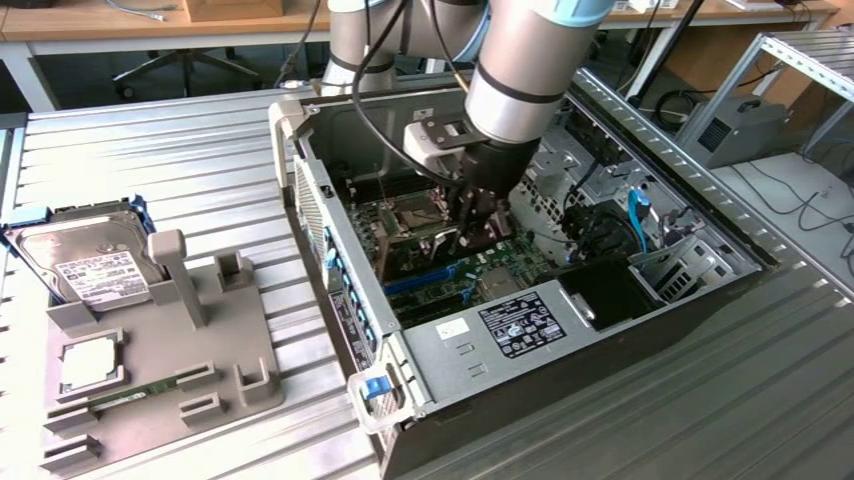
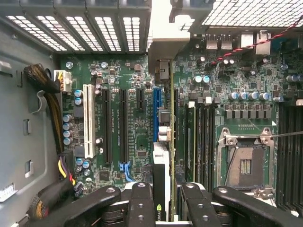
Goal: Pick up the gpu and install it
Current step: 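Insert the gpu into the slot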
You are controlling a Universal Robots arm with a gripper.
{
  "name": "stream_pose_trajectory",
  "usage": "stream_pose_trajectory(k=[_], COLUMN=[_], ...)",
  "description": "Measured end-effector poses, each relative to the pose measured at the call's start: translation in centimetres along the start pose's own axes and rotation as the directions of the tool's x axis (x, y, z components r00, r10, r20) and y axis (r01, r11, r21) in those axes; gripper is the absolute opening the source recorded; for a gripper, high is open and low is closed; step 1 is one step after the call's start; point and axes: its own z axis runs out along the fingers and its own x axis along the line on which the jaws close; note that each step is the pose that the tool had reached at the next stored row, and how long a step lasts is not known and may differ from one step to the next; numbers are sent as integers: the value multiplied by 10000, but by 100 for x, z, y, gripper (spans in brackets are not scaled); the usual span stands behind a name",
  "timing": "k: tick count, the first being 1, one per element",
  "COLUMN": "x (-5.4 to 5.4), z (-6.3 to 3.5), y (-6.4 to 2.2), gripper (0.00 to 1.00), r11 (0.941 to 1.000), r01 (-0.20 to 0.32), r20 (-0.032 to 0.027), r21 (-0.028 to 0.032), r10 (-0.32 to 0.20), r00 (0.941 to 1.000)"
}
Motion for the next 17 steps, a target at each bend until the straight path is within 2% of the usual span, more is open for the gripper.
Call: stream_pose_trajectory(k=[11,17], x=[6,9], z=[17,63], y=[97,136], gripper=[27,27], r11=[10000,10000], r01=[0,0], r20=[-1,0], r21=[0,0], r10=[0,0], r00=[10000,10000])
